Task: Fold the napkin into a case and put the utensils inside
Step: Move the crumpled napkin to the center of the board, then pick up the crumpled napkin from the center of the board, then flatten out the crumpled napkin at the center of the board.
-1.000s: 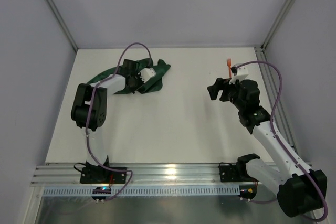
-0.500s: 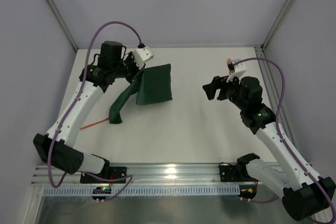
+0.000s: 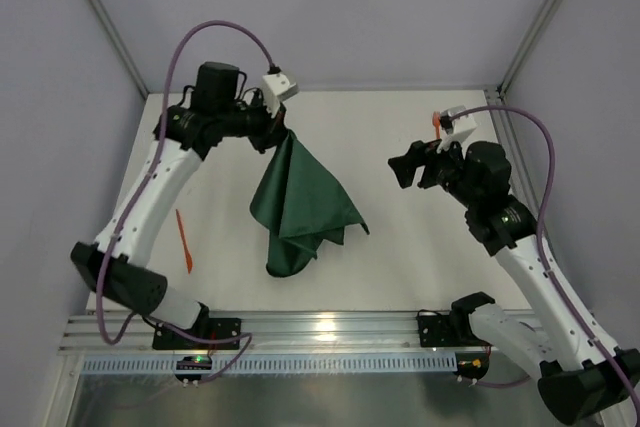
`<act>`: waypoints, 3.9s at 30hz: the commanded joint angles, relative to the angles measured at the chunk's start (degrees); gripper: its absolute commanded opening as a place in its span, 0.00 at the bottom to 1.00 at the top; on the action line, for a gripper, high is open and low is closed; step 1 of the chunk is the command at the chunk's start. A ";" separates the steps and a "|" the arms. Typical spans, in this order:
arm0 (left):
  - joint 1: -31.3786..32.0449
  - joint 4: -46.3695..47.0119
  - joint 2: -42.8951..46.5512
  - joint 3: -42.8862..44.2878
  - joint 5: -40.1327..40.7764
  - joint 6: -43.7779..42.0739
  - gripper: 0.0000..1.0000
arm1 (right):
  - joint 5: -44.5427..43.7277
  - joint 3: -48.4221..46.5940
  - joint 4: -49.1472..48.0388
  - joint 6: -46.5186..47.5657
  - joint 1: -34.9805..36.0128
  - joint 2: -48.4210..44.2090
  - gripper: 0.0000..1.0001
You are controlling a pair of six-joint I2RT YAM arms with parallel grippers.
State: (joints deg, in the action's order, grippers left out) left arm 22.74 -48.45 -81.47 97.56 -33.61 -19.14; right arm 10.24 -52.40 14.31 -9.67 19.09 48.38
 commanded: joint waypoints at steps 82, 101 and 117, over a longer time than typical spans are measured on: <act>-35.22 -29.97 11.08 -4.40 -6.48 -3.13 0.00 | 11.11 -15.27 24.21 -3.08 4.64 2.49 0.04; -34.08 2.20 -19.60 38.32 -2.51 25.81 0.00 | 19.12 -75.04 -2.69 -15.65 -13.11 54.02 0.04; -33.91 0.63 -1.69 -9.72 -8.32 9.05 0.00 | 9.19 -11.62 -2.79 -8.26 -14.00 20.19 0.04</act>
State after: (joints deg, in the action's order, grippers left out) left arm -10.33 -45.93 -86.98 96.73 -44.47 -1.67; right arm 26.33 -74.70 11.62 -18.41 6.13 71.24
